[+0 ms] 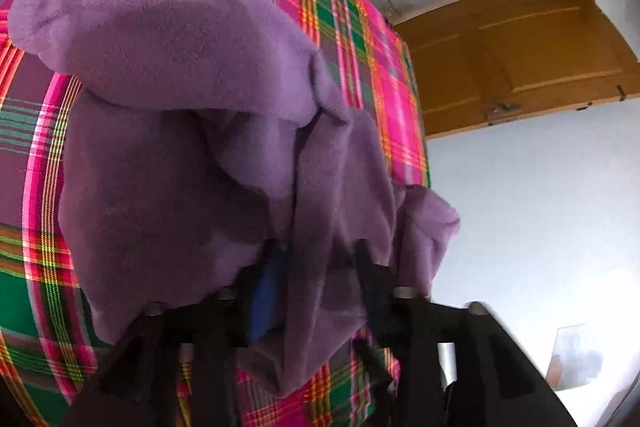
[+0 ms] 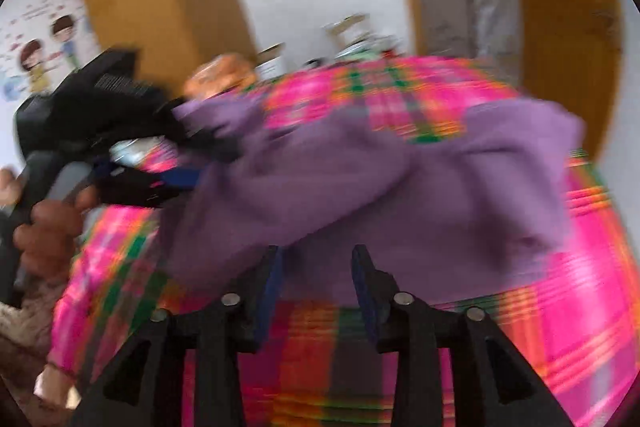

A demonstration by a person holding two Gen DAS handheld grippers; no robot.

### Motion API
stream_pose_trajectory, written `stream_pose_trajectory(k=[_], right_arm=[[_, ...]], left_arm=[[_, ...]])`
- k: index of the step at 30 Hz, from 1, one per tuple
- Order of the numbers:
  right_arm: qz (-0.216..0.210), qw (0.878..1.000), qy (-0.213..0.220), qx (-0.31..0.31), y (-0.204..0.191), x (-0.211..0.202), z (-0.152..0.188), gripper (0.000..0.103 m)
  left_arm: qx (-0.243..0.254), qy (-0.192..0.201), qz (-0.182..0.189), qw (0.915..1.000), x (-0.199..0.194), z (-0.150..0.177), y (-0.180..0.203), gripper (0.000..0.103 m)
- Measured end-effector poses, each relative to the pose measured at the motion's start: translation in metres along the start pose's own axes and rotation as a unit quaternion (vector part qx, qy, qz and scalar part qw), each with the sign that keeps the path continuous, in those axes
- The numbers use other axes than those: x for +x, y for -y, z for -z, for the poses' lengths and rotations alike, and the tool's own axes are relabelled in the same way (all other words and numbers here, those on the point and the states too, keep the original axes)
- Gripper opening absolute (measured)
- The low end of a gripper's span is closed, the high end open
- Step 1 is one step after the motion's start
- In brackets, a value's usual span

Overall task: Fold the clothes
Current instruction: 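Lift the fabric with the right gripper toward the left gripper holding the garment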

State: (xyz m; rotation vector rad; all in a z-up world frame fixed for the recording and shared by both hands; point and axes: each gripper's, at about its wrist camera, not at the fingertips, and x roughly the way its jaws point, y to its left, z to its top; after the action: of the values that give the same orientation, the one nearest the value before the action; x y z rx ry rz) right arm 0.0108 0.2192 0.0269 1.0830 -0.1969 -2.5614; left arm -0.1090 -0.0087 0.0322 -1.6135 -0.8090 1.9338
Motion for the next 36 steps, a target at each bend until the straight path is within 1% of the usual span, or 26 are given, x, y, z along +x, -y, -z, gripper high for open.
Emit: stream_pose_trajectory(k=[1, 2, 5, 6, 7, 8, 9, 10, 12, 14, 17, 20, 23, 25, 27, 32, 34, 36], right_arm=[[-0.015, 1.000, -0.005, -0.003, -0.006, 0.004, 0.000, 0.043], [-0.021, 1.000, -0.007, -0.008, -0.011, 0.006, 0.001, 0.044], [-0.017, 1.000, -0.011, -0.019, -0.025, 0.010, 0.003, 0.045], [-0.015, 1.000, -0.012, -0.020, -0.027, 0.010, 0.003, 0.045], [-0.017, 1.000, -0.012, -0.016, -0.028, 0.012, 0.002, 0.046], [-0.019, 1.000, -0.013, -0.011, -0.028, 0.014, 0.000, 0.047], [-0.021, 1.000, -0.015, -0.011, -0.031, 0.014, 0.002, 0.047], [-0.020, 1.000, -0.017, -0.014, -0.034, 0.015, 0.003, 0.047], [-0.016, 0.999, -0.019, -0.021, -0.040, 0.017, 0.004, 0.047], [-0.009, 0.999, -0.019, -0.029, -0.043, 0.018, 0.005, 0.047], [0.005, 0.999, -0.014, -0.040, -0.046, 0.017, 0.008, 0.047], [0.022, 0.999, -0.010, -0.042, -0.047, 0.018, 0.008, 0.047], [0.036, 0.998, 0.003, -0.045, -0.047, 0.018, 0.006, 0.047], [0.052, 0.997, 0.015, -0.052, -0.049, 0.018, 0.002, 0.047], [0.060, 0.997, 0.018, -0.054, -0.048, 0.019, -0.003, 0.047], [0.032, 0.998, 0.044, -0.028, -0.039, 0.009, -0.019, 0.047], [0.026, 0.998, 0.048, -0.024, -0.035, 0.007, -0.025, 0.047], [0.026, 0.998, 0.053, -0.021, -0.033, 0.007, -0.033, 0.047]], left_arm=[[-0.001, -0.006, -0.002, 1.0000, 0.002, 0.000, -0.001, 0.050], [-0.002, -0.014, 0.002, 0.9999, 0.005, 0.000, -0.002, 0.050], [-0.005, -0.031, 0.016, 0.9994, 0.014, 0.000, -0.003, 0.050], [-0.003, -0.031, 0.019, 0.9993, 0.015, 0.000, -0.002, 0.043], [0.001, -0.030, 0.022, 0.9993, 0.015, 0.000, -0.001, 0.031], [0.006, -0.028, 0.022, 0.9994, 0.014, -0.001, 0.001, 0.027], [0.011, -0.025, 0.022, 0.9994, 0.013, -0.002, 0.003, 0.017], [0.014, -0.019, 0.028, 0.9993, 0.010, -0.003, 0.004, 0.012], [0.013, -0.001, 0.046, 0.9988, -0.001, -0.006, 0.006, 0.012], [0.008, 0.028, 0.065, 0.9975, -0.016, -0.012, 0.005, 0.011], [0.007, 0.072, 0.072, 0.9947, -0.041, -0.020, 0.003, 0.011], [-0.006, 0.111, 0.078, 0.9908, -0.065, -0.028, -0.005, 0.011], [-0.020, 0.128, 0.086, 0.9879, -0.080, -0.030, -0.013, 0.011], [-0.024, 0.131, 0.085, 0.9874, -0.084, -0.031, -0.015, 0.011], [-0.025, 0.134, 0.086, 0.9869, -0.086, -0.030, -0.015, 0.011], [-0.022, 0.149, 0.090, 0.9845, -0.103, -0.030, -0.013, 0.011], [-0.018, 0.158, 0.093, 0.9829, -0.112, -0.031, -0.010, 0.011], [-0.013, 0.166, 0.095, 0.9814, -0.120, -0.026, -0.007, 0.011]])
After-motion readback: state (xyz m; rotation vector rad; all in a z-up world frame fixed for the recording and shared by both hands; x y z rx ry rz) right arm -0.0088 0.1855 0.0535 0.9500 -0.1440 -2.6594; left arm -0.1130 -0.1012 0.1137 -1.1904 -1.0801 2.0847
